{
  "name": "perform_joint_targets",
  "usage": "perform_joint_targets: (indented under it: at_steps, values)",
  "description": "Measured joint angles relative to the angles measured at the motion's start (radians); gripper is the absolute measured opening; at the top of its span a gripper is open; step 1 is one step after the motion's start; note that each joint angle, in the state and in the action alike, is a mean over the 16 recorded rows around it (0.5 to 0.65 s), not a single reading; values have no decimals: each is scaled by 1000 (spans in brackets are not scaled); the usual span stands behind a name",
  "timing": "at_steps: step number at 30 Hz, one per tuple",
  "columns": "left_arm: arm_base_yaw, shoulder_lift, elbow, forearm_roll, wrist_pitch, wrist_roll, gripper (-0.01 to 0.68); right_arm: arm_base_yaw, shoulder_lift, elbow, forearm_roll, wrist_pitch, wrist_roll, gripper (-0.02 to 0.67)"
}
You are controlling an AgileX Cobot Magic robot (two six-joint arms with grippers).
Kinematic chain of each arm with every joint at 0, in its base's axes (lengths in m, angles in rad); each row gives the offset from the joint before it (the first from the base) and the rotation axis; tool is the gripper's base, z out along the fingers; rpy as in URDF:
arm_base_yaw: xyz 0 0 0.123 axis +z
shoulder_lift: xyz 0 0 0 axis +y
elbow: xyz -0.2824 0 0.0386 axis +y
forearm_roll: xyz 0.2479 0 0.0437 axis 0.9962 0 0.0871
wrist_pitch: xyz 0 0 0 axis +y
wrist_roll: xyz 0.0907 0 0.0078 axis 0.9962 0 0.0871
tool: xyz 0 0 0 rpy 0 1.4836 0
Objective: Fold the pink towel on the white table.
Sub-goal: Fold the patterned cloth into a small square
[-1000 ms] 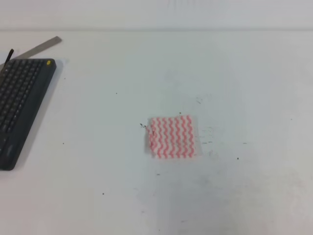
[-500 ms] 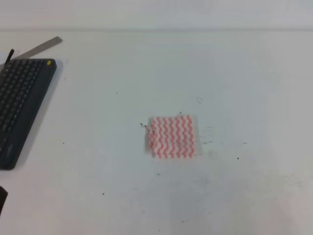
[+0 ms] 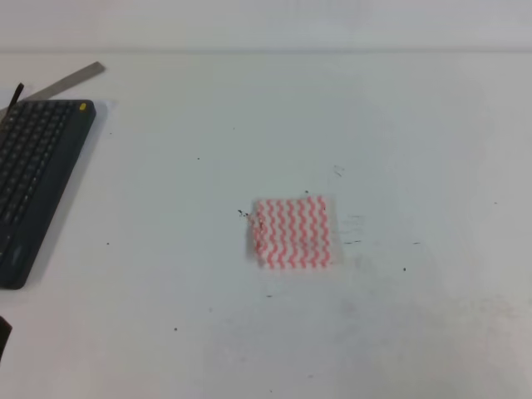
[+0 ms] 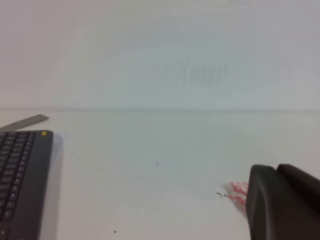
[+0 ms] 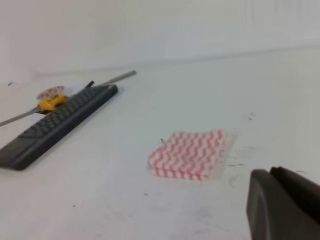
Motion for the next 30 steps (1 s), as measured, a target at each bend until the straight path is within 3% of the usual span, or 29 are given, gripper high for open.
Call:
perform_joint_targets:
  at_steps: [6,15,21,30]
  values:
    - [0,-2,-1,-1,-1,0,0,-39,0,80,-27,-89,0,-2]
    - [0,-4,-3,-1,-4,0,0,-207,1,159,-63,-176,-29,-2]
    - [0,-4,-3,-1,-6,0,0,-296,1,168,-64,-106,-71,-2]
    - [0,0,-1,0,-10,0,0,-307,1,168,-45,-5,-111,-2]
